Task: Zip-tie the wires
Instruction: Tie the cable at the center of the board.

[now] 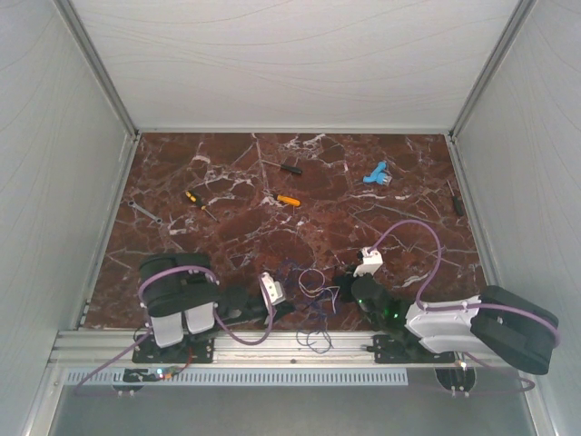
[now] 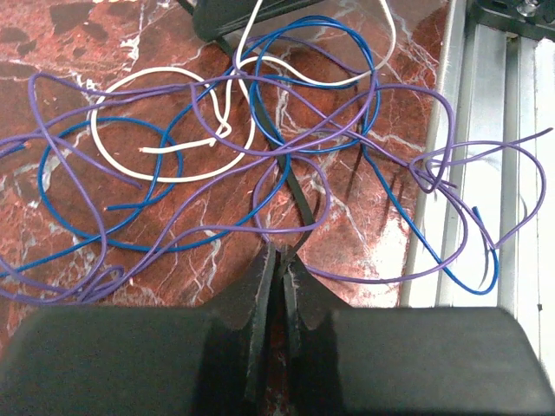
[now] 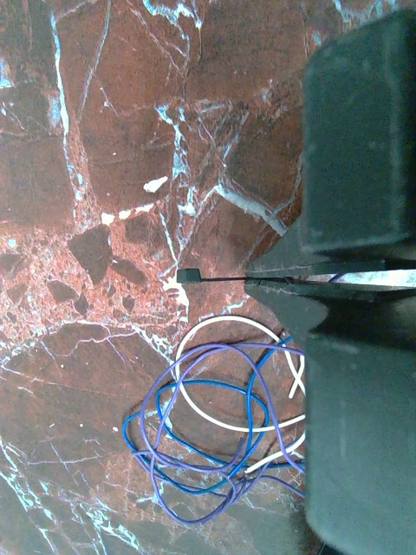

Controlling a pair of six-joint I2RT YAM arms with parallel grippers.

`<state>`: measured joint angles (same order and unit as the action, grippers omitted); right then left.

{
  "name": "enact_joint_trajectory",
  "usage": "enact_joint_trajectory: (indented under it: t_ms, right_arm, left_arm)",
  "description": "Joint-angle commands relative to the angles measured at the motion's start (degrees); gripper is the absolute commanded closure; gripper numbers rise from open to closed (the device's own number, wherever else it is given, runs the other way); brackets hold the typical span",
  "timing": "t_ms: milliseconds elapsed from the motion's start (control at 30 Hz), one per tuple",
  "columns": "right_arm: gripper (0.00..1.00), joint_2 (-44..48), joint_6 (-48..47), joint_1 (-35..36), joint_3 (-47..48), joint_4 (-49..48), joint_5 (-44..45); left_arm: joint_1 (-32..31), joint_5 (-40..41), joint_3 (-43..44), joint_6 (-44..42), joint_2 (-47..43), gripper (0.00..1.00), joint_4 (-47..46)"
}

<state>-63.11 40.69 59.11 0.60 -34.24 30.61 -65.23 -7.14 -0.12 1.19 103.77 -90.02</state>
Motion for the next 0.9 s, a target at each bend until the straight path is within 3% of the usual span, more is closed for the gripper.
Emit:
enact_joint_trajectory:
  t_ms: [0,400,867]
  right_arm:
    - [1.00,-0.51,-1.21,-0.55,-0.15,-1.63,-0.07]
    - [1.00,0.25,-1.22,-0.93,0.36,-0.11,-0.33]
    - [1.00,0.96,-1.04,-1.04,0.15,0.74,-0.67]
  left_arm:
    - [0.02,-4.37,-1.73,-1.62,3.43,0.96,-14.84]
    - [-0.06,-11.31,-1.23,-2.19,2.30,0.91,-14.84]
    - [-0.25,-10.60,1.95,-2.43,3.06,0.91,-14.84]
